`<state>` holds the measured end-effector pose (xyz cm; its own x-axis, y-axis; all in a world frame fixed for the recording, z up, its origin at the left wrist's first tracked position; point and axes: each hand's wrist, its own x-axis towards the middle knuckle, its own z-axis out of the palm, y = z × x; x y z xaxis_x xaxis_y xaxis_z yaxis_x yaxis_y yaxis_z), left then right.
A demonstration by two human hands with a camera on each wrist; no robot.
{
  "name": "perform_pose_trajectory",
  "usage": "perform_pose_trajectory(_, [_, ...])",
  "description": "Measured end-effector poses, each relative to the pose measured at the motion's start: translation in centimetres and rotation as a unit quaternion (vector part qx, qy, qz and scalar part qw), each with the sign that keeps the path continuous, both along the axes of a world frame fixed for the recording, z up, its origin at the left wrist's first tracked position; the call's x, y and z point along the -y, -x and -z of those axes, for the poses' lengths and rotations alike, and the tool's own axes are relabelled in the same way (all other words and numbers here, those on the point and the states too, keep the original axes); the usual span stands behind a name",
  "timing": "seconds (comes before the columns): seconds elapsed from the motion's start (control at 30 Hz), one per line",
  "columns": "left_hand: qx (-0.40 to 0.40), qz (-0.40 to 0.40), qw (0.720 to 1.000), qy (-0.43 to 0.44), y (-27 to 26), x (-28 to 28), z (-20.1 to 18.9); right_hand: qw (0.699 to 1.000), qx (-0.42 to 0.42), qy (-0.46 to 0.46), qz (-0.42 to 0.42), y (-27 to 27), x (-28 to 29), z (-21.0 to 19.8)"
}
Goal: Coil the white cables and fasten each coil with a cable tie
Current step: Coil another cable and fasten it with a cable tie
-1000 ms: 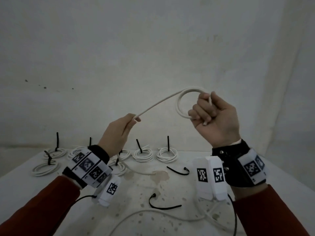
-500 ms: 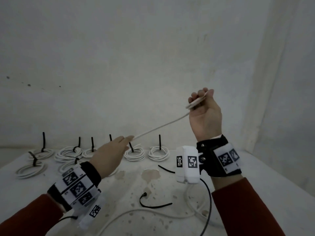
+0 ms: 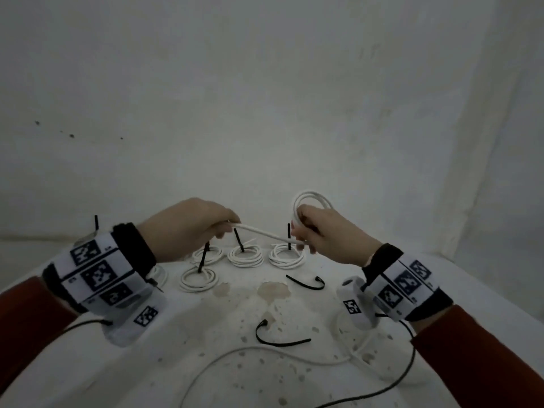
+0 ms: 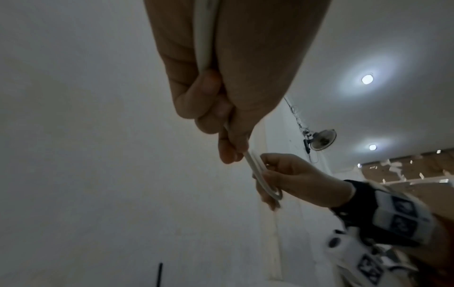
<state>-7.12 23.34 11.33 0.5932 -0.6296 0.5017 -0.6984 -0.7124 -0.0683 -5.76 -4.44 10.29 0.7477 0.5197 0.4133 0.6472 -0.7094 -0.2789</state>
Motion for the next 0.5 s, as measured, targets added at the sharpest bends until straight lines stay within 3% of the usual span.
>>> perform_pose_trajectory(0.1, [0.127, -0.036, 0.988, -0.076, 0.6, -0.6, -1.3, 0.998, -0.048, 0.014, -0.032, 1.1, -0.2, 0.3])
perform_pose_trajectory(0.27, [0.208, -0.056, 0.966, -0.142, 0.1, -0.7, -1.9, 0.978, -0.093, -0.164, -0.087, 2.3, -0.7, 0.3])
perform_pose_trajectory(0.37, [0.188, -0.074, 0.973, -0.109, -0.6, -0.3, -1.6, 0.934, -0.155, -0.299, -0.115, 3.0, -1.0, -0.3])
perform_pose_trajectory(0.5, [0.144, -0.118, 0.982, -0.034, -1.9, 0.2, -0.9, 0.845, -0.246, -0.448, -0.154, 3.6, -0.6, -0.9])
